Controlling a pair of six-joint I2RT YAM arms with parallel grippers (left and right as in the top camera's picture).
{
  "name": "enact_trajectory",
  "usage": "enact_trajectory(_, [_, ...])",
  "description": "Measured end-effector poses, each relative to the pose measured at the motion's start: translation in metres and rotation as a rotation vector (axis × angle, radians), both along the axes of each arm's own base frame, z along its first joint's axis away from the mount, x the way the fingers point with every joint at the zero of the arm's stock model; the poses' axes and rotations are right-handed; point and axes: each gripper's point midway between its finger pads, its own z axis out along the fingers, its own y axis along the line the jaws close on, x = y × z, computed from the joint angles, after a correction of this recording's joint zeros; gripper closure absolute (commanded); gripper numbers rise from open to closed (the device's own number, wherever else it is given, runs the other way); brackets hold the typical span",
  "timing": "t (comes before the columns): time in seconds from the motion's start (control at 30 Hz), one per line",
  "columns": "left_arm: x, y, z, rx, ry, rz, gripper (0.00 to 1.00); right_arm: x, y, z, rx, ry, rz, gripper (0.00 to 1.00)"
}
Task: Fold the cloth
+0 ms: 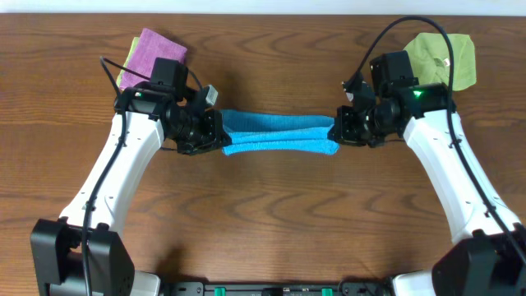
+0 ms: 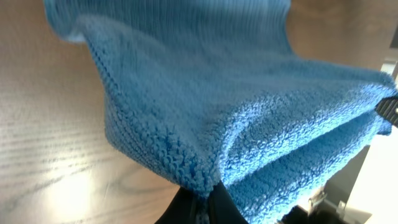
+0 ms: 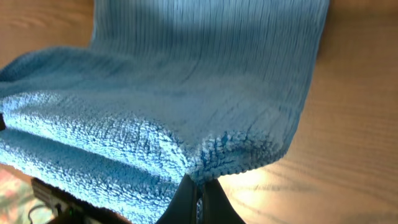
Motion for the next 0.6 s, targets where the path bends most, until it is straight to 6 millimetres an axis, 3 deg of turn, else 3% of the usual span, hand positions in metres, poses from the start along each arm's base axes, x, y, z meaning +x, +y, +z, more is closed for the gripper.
enact_trajectory(0.23, [-0.02, -0.01, -0.008, 0.027, 0.033, -0.076, 0.94, -0.019, -0.006, -0.023, -0.031, 0.066, 0.014, 0.99])
enact_trajectory(0.4, [-0.054, -0.022, -0.04, 0.11, 0.102, -0.155, 0.94, -0.047, -0.015, -0.045, -0.064, 0.104, 0.014, 0.99])
enact_trajectory(0.6, [-0.069, -0.023, -0.056, 0.141, 0.146, -0.164, 0.94, -0.067, -0.019, -0.057, -0.066, 0.098, 0.015, 0.98])
